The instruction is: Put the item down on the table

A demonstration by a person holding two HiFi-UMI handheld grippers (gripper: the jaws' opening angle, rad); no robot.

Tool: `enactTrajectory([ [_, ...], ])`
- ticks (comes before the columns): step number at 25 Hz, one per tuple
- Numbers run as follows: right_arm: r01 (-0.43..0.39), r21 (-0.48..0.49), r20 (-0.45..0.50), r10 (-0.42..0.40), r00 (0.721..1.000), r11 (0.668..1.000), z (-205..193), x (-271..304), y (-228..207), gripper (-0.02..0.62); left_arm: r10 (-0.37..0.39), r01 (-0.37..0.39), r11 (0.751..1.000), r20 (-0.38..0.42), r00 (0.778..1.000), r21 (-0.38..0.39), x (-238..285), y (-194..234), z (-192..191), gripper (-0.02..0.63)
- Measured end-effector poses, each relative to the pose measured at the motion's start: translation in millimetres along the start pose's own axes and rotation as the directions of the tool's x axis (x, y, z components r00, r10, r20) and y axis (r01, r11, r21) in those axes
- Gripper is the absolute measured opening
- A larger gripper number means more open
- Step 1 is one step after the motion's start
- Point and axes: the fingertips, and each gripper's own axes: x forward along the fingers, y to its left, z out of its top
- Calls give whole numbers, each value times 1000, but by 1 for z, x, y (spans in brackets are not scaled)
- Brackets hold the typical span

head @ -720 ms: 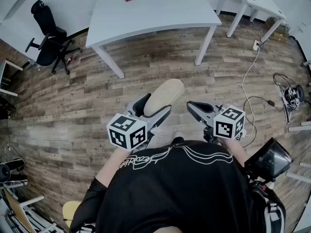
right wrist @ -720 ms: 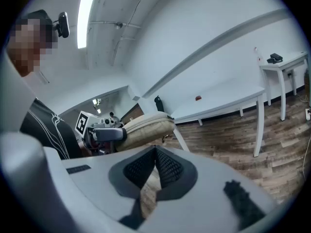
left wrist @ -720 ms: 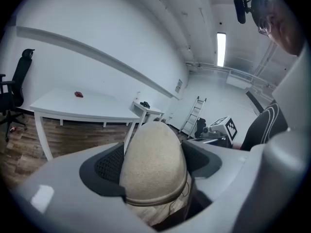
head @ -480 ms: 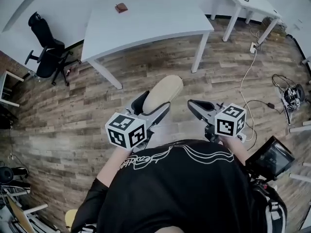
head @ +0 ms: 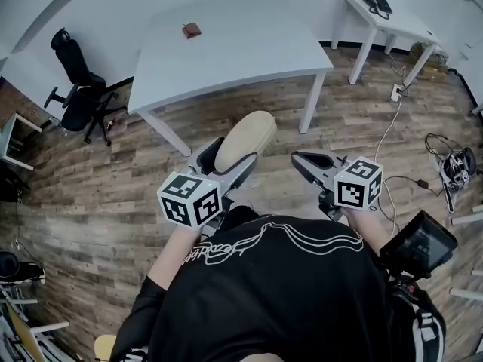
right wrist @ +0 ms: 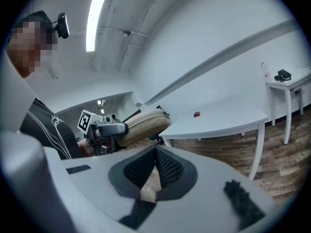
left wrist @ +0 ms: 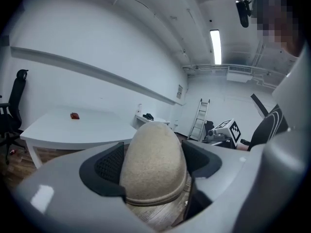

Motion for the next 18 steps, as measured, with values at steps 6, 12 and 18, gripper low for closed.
enactTrajectory([
  [6,2,5,-11,-2,1000,1000,13,36,-35,6,-9,8,999,-24,1000,-48,31,48,2,382],
  [12,49,48,-3,-49,999,998,39,70,-100,6,-33,31,998,-50,998,-48,88,102,19,382],
  [18,63,83,-23,-61,998,995,78,138,-167,6,-33,25,996,-83,996,-91,145,185,45,382],
])
